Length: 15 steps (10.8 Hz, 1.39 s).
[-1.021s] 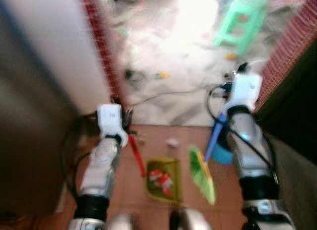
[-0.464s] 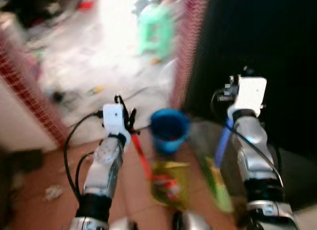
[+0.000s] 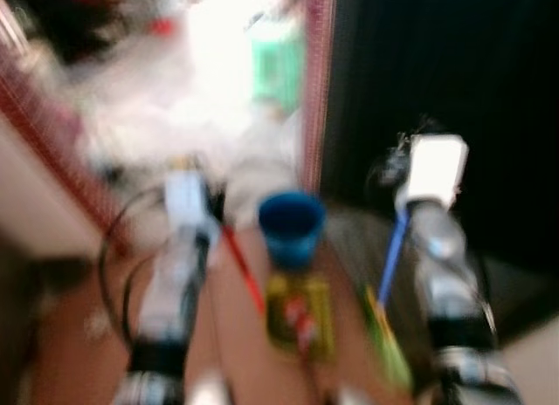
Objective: Sweep floor
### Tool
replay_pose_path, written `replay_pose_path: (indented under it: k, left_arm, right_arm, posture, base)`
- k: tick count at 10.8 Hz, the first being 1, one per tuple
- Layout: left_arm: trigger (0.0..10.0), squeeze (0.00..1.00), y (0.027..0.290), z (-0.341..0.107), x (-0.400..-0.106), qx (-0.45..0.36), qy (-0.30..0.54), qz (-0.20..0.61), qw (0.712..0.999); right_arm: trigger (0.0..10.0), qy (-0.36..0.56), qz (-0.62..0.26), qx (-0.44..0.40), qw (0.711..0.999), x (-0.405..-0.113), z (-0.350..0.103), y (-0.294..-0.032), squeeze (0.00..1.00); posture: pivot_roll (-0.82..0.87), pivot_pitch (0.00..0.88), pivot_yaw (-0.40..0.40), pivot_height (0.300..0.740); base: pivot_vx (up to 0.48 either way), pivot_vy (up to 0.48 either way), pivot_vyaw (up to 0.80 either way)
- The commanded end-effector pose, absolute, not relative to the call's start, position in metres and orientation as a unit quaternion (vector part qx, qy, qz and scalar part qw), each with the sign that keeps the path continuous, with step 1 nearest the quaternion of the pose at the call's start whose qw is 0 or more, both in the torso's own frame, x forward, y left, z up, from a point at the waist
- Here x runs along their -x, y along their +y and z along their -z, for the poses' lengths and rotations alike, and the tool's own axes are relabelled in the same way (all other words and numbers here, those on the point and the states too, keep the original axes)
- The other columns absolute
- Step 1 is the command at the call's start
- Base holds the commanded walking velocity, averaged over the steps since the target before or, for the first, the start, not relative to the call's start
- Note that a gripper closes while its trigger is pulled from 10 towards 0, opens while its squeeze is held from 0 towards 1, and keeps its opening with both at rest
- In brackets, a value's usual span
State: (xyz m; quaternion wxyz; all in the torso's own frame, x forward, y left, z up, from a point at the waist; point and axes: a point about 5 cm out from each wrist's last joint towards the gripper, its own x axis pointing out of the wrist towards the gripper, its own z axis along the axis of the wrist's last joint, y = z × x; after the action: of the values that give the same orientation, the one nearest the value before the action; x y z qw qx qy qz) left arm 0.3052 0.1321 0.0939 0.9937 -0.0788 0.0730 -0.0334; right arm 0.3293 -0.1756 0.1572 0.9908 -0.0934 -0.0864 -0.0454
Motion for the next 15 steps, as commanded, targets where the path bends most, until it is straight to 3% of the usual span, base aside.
replay_pose_path:
  k: [1,6,15]
  left_arm:
    - [10.0,0.00,0.133,-0.119,-0.315,0.083,0.025,0.036,0.996]
    - [10.0,0.00,0.137,-0.120,-0.316,0.081,0.022,0.030,0.996]
    - [10.0,0.00,0.145,-0.188,-0.317,0.128,-0.076,0.022,0.989]
  right_arm:
    - [10.0,-0.118,0.036,0.087,0.989,-0.332,-0.172,-0.168,0.00]
    - [10.0,-0.120,0.032,0.088,0.988,-0.334,-0.172,-0.167,0.00]
    - [10.0,-0.101,0.041,0.105,0.988,-0.333,-0.162,-0.175,0.00]
  posture:
    - [-0.10,0.009,0.041,0.740]
    - [-0.10,0.005,0.039,0.740]
    - [-0.10,0.013,0.037,0.740]
  base:
    - [0.000,0.000,0.00]
    - [0.000,0.469,0.00]
    - [0.000,0.000,0.00]
